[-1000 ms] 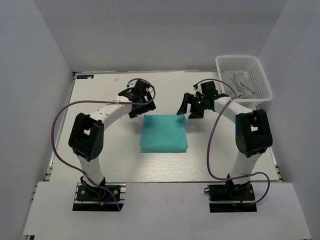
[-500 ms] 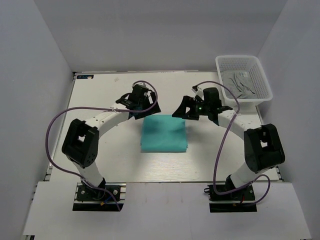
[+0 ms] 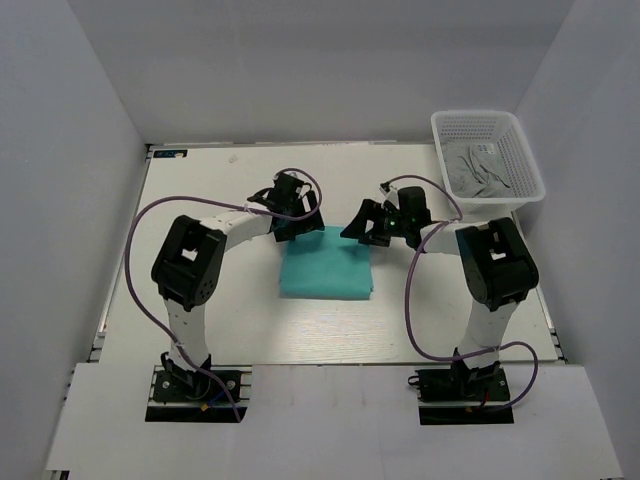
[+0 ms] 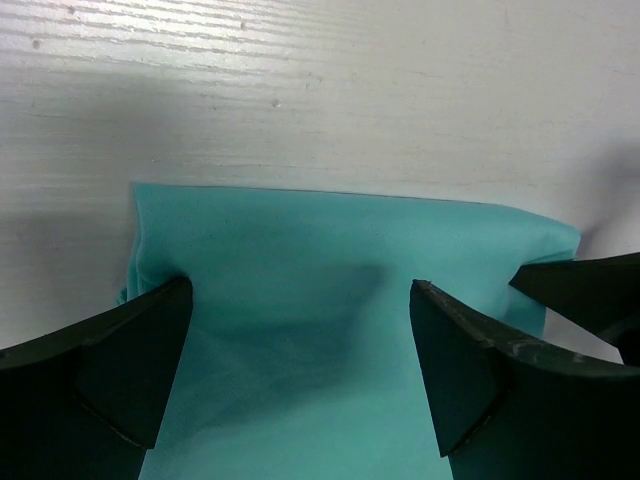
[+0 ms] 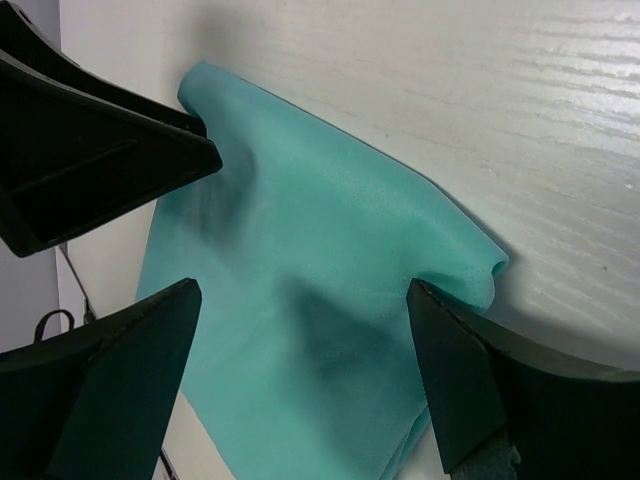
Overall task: Fold and stack the t-shirts
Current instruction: Fold the long partially folded tshirt into a neat square, then put the neatly folded tshirt into the corner of the board with the left arm
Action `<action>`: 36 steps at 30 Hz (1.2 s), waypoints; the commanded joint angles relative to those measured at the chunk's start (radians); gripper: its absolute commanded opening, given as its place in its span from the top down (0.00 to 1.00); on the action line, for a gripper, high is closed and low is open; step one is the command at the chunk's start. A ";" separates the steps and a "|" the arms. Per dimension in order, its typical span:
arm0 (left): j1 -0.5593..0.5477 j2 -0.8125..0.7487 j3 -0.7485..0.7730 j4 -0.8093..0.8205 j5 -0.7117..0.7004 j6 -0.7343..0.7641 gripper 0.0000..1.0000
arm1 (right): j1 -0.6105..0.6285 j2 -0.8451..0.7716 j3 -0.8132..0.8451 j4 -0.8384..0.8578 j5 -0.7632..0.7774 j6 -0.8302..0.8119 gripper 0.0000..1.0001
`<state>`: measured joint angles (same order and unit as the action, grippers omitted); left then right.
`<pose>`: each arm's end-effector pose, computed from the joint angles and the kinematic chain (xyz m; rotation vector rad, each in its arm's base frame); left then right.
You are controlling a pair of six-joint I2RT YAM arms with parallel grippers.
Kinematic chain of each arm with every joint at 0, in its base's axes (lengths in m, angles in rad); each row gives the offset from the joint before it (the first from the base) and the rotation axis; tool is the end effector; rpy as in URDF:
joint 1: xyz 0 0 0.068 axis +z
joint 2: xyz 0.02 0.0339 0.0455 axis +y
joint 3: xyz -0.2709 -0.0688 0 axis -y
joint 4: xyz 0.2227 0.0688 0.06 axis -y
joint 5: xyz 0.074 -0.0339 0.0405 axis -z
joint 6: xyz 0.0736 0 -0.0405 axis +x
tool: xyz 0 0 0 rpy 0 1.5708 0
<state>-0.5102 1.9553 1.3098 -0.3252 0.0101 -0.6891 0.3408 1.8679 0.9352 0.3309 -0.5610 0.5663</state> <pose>0.3652 -0.2052 0.1568 -0.2293 2.6027 -0.4671 0.3569 0.1681 0.1522 -0.0864 2.2871 1.1079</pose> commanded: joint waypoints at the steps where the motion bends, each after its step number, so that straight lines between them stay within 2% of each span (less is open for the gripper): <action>1: 0.004 0.018 0.000 -0.044 -0.015 0.010 0.00 | 0.000 0.037 0.007 0.020 0.021 -0.017 0.10; 5: 0.004 -0.059 0.037 -0.078 -0.073 0.045 0.00 | 0.000 -0.039 0.031 -0.032 0.010 -0.068 0.10; 10: -0.014 -0.183 0.036 -0.067 -0.111 0.106 0.00 | 0.013 -0.221 0.018 -0.064 -0.025 -0.092 0.10; 14: -0.014 -0.242 -0.055 -0.067 -0.079 0.148 0.00 | 0.012 -0.344 -0.123 -0.073 0.018 -0.091 0.10; 19: -0.024 -0.228 -0.081 -0.186 -0.107 0.158 0.00 | 0.017 -0.506 -0.268 -0.102 0.096 -0.057 0.10; 23: -0.024 -0.249 -0.200 -0.126 -0.075 0.158 0.00 | 0.012 -0.621 -0.343 -0.173 0.167 -0.077 0.10; 29: -0.024 -0.220 -0.242 -0.126 -0.075 0.138 0.15 | 0.010 -0.696 -0.375 -0.243 0.231 -0.108 0.10; 33: -0.024 -0.187 -0.242 -0.092 -0.075 0.138 0.36 | 0.012 -0.684 -0.375 -0.248 0.236 -0.103 0.10; 34: -0.024 -0.171 -0.254 -0.077 -0.058 0.163 0.47 | 0.010 -0.675 -0.374 -0.248 0.240 -0.095 0.10; 36: -0.024 -0.144 -0.254 -0.061 -0.036 0.172 0.56 | 0.006 -0.661 -0.368 -0.247 0.240 -0.095 0.10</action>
<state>-0.5278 1.7786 1.0706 -0.4240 -0.0593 -0.5400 0.3534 1.1931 0.5720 0.0914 -0.3431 0.4824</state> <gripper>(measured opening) 0.466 0.904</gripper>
